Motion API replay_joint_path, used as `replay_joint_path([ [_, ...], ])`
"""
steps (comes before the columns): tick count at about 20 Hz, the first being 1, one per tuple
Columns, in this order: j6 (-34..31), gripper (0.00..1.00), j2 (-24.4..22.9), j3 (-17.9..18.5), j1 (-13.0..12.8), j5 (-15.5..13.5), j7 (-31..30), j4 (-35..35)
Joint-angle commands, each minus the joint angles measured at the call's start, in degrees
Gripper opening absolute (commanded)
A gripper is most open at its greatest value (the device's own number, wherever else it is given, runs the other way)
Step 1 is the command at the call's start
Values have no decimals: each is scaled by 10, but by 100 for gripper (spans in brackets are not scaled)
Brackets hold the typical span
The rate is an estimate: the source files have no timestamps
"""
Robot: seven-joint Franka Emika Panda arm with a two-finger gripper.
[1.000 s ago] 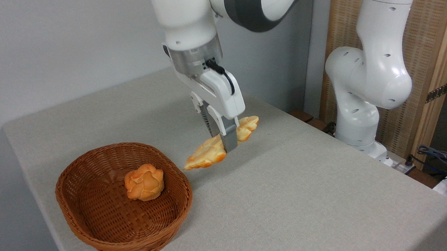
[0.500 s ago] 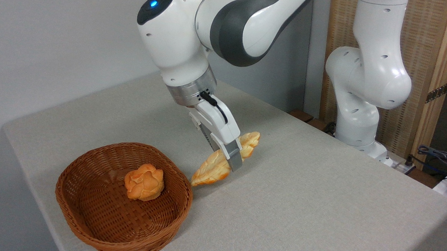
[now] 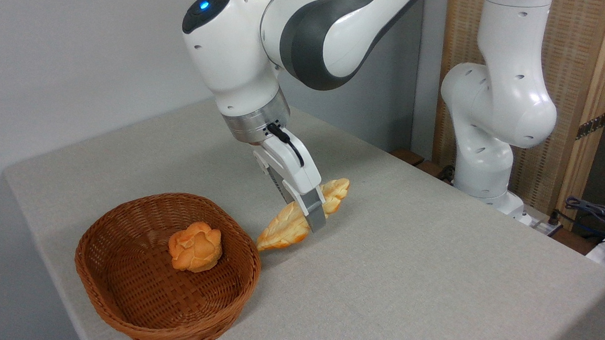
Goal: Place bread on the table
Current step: 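Open the gripper to release the roll and raise it away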
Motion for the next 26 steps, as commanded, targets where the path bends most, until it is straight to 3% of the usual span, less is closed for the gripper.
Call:
replay_joint_path([
  [1,13,100,2,1,-2,-1,3,4],
  [9,13,100,1,1,-2,-1,3,11],
  [15,12,100,-4,7,-1,-14,0,100],
  [18,14,100,-5,6,0,-7,3,124],
  [26,45,100,-6,7,4,-16,3,135],
])
